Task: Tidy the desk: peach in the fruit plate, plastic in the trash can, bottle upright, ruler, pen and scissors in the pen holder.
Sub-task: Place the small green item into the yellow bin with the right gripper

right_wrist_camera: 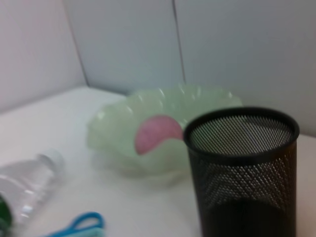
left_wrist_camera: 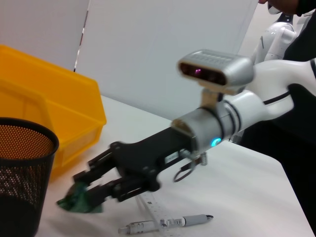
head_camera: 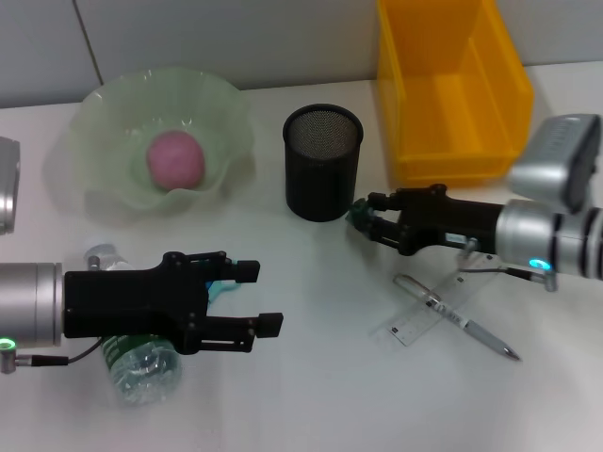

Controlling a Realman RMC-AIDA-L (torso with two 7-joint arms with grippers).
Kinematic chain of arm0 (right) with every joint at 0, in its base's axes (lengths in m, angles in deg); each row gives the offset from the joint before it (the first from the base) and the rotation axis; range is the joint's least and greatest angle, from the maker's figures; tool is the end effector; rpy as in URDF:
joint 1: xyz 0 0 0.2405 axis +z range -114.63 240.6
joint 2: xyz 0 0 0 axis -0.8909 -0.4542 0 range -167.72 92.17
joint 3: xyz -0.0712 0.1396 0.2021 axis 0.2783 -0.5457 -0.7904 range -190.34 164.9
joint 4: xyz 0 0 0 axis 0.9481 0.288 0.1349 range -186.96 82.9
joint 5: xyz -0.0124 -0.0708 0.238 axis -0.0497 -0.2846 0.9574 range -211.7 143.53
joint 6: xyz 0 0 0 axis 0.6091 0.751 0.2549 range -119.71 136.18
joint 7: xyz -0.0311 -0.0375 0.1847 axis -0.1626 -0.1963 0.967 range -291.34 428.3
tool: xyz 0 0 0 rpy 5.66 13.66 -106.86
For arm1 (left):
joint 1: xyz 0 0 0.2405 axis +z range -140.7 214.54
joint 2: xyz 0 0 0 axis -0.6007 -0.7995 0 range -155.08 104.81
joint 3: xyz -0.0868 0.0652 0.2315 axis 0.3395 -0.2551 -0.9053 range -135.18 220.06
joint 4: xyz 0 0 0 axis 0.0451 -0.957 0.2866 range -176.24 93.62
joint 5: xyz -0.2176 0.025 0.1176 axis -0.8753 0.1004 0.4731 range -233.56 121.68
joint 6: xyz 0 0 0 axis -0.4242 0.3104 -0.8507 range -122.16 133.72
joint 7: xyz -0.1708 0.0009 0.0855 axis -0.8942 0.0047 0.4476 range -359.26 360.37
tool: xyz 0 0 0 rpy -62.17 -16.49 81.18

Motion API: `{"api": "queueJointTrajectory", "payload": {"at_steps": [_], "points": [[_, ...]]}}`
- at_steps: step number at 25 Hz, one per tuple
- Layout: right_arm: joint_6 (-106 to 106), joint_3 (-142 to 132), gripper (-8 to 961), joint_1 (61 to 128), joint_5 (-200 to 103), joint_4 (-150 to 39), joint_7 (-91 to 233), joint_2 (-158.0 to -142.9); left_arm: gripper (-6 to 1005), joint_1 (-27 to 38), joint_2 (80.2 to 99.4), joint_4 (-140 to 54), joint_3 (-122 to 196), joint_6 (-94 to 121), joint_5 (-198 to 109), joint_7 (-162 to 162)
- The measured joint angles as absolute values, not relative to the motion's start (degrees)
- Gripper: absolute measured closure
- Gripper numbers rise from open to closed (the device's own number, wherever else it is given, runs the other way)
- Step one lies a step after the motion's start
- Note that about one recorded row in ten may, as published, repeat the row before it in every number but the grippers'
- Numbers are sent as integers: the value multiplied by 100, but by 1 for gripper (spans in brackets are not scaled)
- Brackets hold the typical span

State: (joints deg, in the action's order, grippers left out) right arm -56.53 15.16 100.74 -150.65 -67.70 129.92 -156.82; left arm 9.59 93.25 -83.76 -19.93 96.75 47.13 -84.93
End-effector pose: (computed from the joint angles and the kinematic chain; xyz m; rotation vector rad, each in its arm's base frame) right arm 0.3003 0.4140 -0.0998 -2.4898 0.6645 0.5373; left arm -0.2267 0.3477 -0.0714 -2.9772 -0.5807 -0.6997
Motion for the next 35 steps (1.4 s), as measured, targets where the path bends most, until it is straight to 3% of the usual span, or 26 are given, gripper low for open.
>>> {"api": "queueJointTrajectory", "payload": {"at_steps": [8,17,35], "points": [[-7937,1418,566,9037,-14340,-7804,12853,-15686,185,953,9325,-8377,-1997,9689,4729,-8513],[-8344,1410,547,8415,-12428,-7933,12128,-15692,184,948,9329,-8376,-2012,9744,4742,-8514],[-5375,1837,508,9614,-11788,-7486,12126,-15641,184,976,9334,-8334,-2014,9851,4743,-8557]]}}
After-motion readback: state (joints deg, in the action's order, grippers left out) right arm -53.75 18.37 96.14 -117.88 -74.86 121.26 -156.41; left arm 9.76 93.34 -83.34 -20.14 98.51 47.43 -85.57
